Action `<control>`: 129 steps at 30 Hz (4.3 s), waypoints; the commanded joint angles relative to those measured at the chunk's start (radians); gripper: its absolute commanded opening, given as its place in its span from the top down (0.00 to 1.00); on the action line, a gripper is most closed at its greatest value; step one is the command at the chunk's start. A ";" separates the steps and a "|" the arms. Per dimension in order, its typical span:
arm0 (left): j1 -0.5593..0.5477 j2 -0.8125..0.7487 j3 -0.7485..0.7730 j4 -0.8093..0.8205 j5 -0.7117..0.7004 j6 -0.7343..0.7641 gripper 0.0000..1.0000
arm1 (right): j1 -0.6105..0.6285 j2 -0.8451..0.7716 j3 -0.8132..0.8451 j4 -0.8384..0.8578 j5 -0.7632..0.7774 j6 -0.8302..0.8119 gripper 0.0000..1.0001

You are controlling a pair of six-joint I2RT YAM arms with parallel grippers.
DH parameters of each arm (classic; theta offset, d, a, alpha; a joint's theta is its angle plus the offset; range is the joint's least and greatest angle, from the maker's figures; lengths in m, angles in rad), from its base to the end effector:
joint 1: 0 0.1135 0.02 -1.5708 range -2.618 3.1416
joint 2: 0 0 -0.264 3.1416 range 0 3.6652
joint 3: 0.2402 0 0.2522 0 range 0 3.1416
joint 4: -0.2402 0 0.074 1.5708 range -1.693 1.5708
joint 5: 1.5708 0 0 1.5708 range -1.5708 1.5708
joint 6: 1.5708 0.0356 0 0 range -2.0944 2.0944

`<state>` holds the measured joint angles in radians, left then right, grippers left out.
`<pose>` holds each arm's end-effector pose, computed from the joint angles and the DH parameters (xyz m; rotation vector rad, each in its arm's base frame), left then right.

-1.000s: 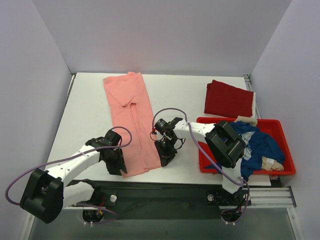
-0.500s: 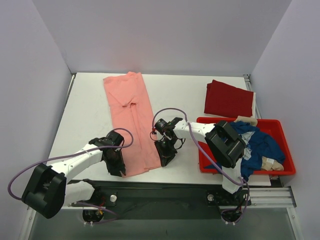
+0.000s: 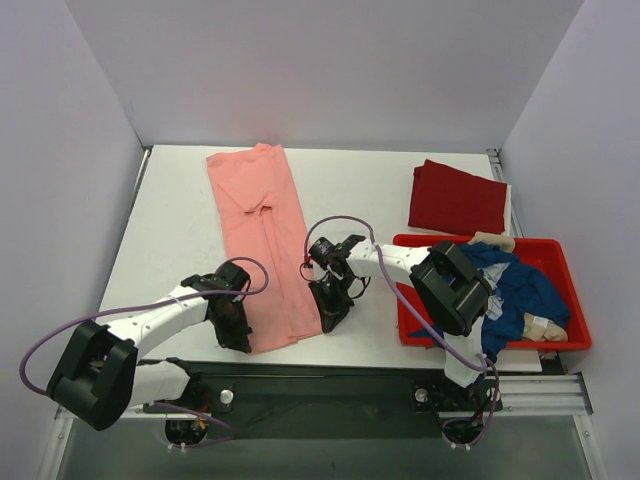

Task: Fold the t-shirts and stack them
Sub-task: Grab the bottom of the folded rectangular tshirt with both arms, then fold the folded rectangular tshirt in 1/3 of the way

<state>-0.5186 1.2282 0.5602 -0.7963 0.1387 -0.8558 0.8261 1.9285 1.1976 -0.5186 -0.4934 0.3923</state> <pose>0.1473 -0.0897 0.1489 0.5128 -3.0816 0.2734 0.2371 0.2821 0.1420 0.7618 -2.8907 -0.8938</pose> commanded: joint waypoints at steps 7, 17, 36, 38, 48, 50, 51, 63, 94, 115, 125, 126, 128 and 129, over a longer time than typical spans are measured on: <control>-0.008 -0.093 0.001 -0.046 -0.042 -0.011 1.00 | -0.007 -0.060 -0.026 -0.050 0.012 0.003 1.00; -0.008 -0.157 0.010 -0.083 -0.011 0.000 1.00 | -0.010 -0.095 -0.035 -0.092 -0.002 -0.010 1.00; -0.073 -0.389 0.168 -0.386 0.209 -0.074 1.00 | -0.001 -0.342 -0.024 -0.428 -0.077 -0.003 1.00; -0.077 -0.386 0.210 -0.386 0.214 -0.086 1.00 | -0.001 -0.356 0.028 -0.475 -0.065 0.011 1.00; -0.048 -0.197 0.366 -0.324 0.147 0.038 1.00 | -0.068 -0.232 0.318 -0.566 0.041 0.008 1.00; -0.029 -0.159 0.397 -0.311 0.142 0.073 1.00 | -0.088 -0.188 0.387 -0.572 0.058 -0.007 1.00; -0.008 -0.148 0.405 -0.290 0.144 0.084 1.00 | -0.099 -0.169 0.411 -0.574 0.067 -0.021 1.00; 0.209 0.008 0.434 -0.117 0.141 0.205 1.00 | -0.171 0.136 0.827 -0.567 0.148 -0.056 1.00; 0.482 0.405 0.530 0.348 0.208 0.250 1.00 | -0.240 0.507 1.191 -0.276 0.227 -0.040 1.00; 0.526 0.317 0.474 0.427 0.200 0.279 0.32 | -0.314 0.327 0.912 -0.092 0.116 -0.059 0.17; 0.399 0.168 0.268 0.390 0.176 0.276 0.33 | -0.311 0.135 0.492 -0.041 0.041 -0.078 0.32; 0.376 0.162 0.247 0.384 0.168 0.265 0.33 | -0.309 0.127 0.446 -0.034 0.035 -0.078 0.34; 0.359 0.142 0.222 0.384 0.159 0.253 0.33 | -0.311 0.115 0.416 -0.020 0.032 -0.076 0.37; 0.350 0.137 0.212 0.382 0.156 0.242 0.33 | -0.309 0.116 0.404 -0.017 0.029 -0.075 0.39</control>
<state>-0.1463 1.4132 0.7914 -0.4137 0.3130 -0.5949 0.5121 2.1048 1.6321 -0.5533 -0.4362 0.3302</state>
